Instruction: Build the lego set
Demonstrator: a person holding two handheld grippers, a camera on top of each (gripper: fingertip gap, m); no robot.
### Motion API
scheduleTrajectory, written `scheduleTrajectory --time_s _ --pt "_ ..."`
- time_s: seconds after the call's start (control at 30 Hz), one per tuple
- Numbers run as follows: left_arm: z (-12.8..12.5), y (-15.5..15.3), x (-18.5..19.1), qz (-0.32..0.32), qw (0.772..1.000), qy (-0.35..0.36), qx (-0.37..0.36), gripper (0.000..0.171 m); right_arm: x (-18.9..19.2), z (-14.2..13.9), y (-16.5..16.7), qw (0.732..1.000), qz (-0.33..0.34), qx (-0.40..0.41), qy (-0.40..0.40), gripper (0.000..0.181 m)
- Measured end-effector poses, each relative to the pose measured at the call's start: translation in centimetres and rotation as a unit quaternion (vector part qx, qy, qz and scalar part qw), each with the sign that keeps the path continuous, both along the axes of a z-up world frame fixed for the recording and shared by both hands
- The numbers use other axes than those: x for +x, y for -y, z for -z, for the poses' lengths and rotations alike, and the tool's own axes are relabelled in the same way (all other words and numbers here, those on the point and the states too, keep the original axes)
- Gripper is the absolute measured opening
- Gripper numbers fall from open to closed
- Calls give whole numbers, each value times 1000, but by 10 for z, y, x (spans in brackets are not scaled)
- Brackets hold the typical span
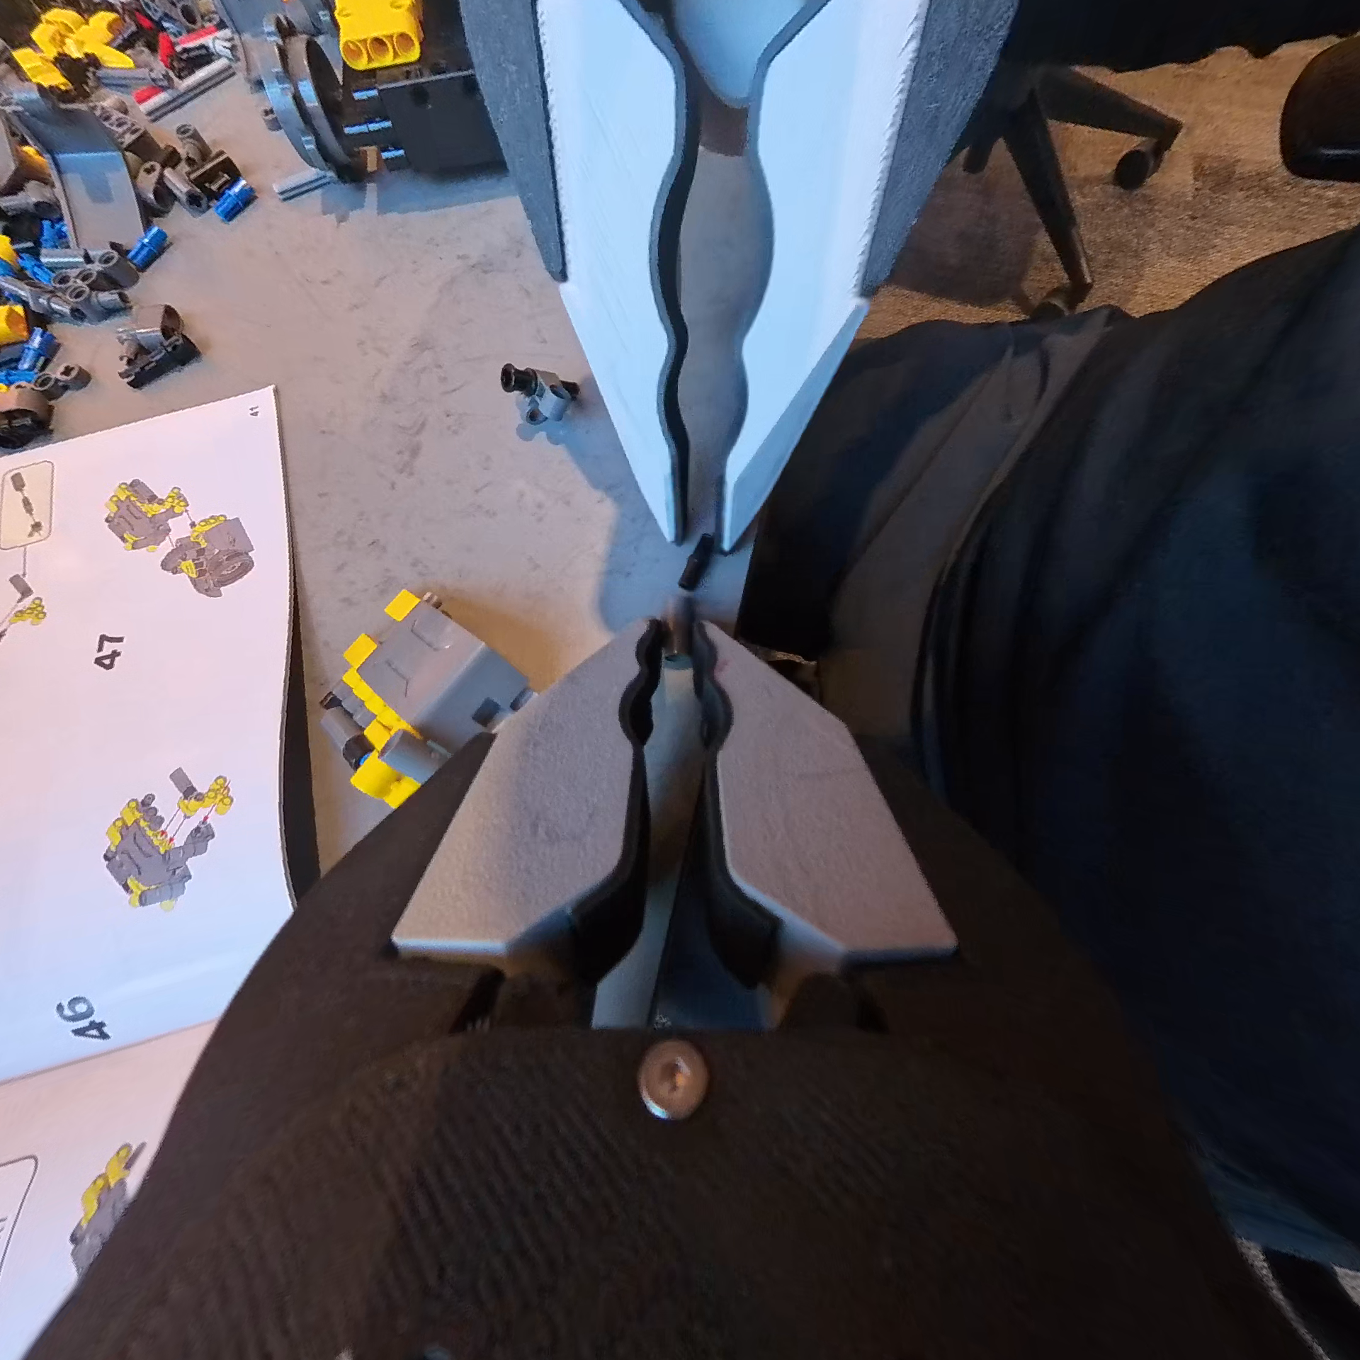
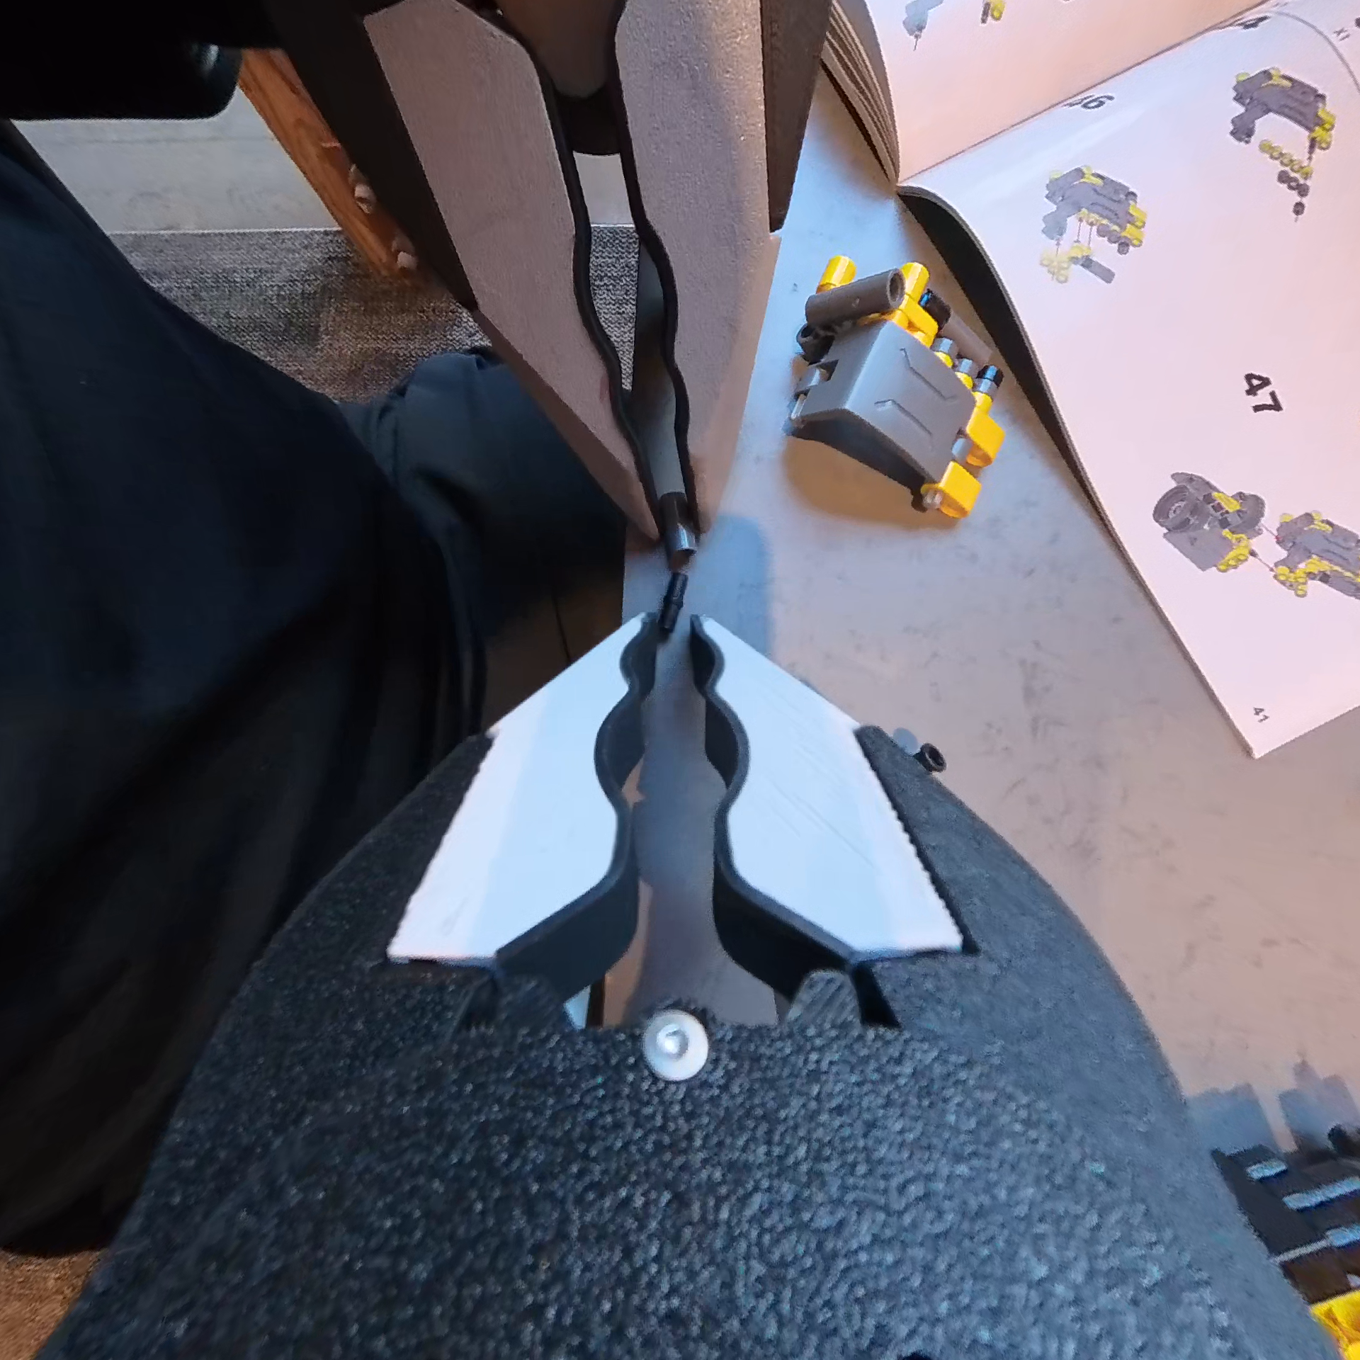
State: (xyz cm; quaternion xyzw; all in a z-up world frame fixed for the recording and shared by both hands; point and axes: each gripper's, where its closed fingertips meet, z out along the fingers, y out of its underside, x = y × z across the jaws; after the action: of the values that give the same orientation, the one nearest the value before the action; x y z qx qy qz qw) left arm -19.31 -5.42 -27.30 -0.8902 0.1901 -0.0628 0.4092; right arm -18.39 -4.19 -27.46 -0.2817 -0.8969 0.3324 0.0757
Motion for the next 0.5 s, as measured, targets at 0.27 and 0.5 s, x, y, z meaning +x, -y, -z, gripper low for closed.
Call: scheduleTrajectory --time_s 0.27,0.5 --pt "0 0 0 0 1000 4 0 8 0 1 1 1000 5 -7 5 3" --pt "0 1 -1 -2 1000 3 -2 14 -1 -4 -1 1000 11 -16 1 3"
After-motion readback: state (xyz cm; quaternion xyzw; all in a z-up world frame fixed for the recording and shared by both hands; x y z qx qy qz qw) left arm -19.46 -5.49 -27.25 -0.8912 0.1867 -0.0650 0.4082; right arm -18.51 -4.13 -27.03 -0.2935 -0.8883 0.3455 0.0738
